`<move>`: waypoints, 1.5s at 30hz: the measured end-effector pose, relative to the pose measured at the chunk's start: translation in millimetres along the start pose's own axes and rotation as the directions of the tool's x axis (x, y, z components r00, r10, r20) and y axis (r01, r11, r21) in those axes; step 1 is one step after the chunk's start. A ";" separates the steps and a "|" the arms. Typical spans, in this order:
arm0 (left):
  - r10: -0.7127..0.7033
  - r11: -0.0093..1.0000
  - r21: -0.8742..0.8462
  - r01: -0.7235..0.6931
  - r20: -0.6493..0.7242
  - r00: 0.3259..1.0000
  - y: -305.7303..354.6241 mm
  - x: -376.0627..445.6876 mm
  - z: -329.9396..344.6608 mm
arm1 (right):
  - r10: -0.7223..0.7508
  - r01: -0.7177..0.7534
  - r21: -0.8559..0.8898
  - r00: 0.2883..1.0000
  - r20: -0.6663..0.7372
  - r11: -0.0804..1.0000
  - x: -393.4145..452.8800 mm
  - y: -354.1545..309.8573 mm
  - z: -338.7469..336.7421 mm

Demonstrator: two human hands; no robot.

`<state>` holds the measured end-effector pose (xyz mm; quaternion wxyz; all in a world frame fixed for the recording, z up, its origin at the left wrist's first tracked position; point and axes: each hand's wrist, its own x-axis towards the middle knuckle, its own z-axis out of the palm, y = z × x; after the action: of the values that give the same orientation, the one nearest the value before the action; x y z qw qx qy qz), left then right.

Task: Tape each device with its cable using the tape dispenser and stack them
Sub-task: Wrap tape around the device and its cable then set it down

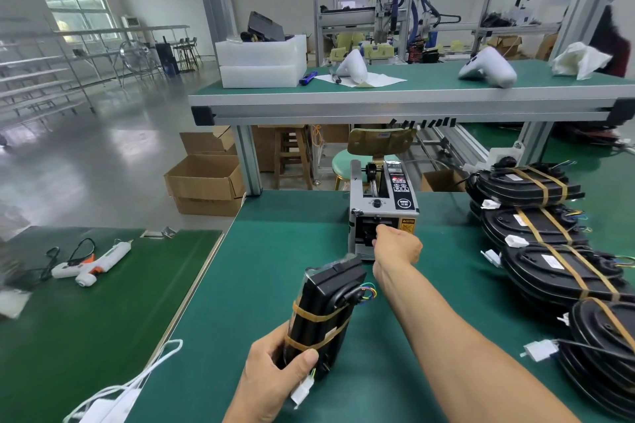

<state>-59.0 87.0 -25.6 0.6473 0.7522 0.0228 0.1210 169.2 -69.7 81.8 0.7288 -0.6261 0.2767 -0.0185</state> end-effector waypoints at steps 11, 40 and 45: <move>0.002 1.000 -0.017 -0.002 -0.008 1.000 9.9 -1.8 2.5 | -0.031 0.003 0.056 0.850 0.526 0.998 -70.0 -9.6 -66.2; 0.013 1.000 -0.018 -0.014 -0.048 0.999 29.9 -8.3 7.7 | -0.158 0.134 0.085 0.777 0.609 0.987 -114.7 7.0 -80.5; -0.010 1.000 -0.012 0.010 -0.021 1.000 23.7 -7.5 5.8 | -0.159 0.126 0.096 0.780 0.606 0.987 -114.2 8.2 -81.8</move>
<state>-68.0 76.1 -4.2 0.6520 0.7470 0.0325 0.1257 35.1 -99.1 112.5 0.7911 -0.5989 -0.0223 0.1228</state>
